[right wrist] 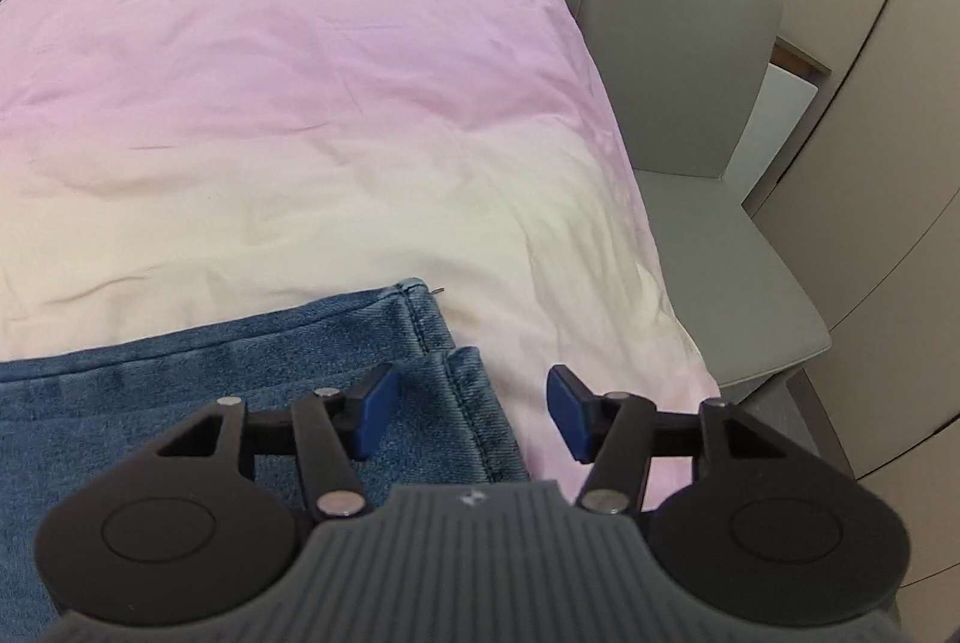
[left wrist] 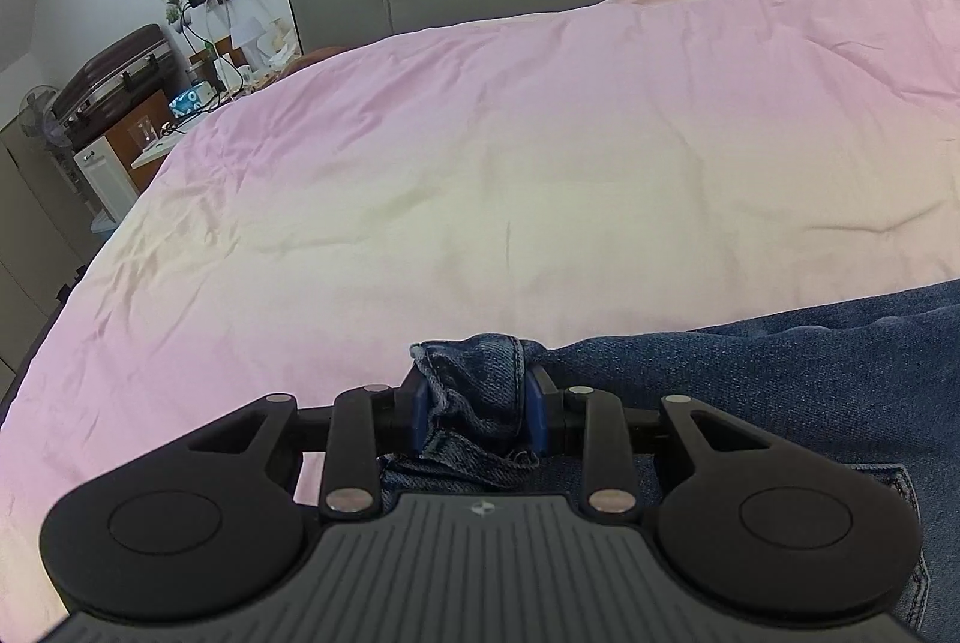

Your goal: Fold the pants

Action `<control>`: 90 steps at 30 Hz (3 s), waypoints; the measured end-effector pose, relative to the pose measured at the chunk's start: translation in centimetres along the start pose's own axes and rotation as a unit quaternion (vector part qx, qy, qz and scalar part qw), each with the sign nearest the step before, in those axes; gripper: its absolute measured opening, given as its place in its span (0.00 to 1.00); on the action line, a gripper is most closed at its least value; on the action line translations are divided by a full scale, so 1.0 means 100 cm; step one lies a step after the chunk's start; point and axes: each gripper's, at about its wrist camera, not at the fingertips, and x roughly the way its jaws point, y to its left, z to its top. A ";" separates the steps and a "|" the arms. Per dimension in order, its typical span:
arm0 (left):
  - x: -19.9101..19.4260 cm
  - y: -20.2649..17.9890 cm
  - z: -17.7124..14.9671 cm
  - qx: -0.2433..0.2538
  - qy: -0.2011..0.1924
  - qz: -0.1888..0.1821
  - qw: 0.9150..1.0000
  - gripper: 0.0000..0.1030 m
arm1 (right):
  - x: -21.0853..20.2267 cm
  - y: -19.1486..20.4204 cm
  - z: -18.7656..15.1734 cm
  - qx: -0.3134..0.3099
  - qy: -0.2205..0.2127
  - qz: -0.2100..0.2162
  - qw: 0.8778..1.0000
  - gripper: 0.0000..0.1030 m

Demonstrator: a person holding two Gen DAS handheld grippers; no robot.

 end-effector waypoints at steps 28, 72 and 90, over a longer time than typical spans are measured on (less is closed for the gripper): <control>-0.008 0.004 0.011 -0.054 -0.051 0.017 0.997 0.35 | -0.036 0.056 0.014 -0.128 -0.101 -0.107 0.981 0.12; -0.159 -0.158 -0.156 0.000 0.010 -0.199 0.980 0.64 | -0.131 -0.005 -0.156 0.041 0.009 0.073 0.996 0.56; -0.134 -0.166 -0.159 -0.157 0.069 -0.161 0.972 0.17 | -0.127 -0.013 -0.173 0.024 0.017 0.074 0.997 0.62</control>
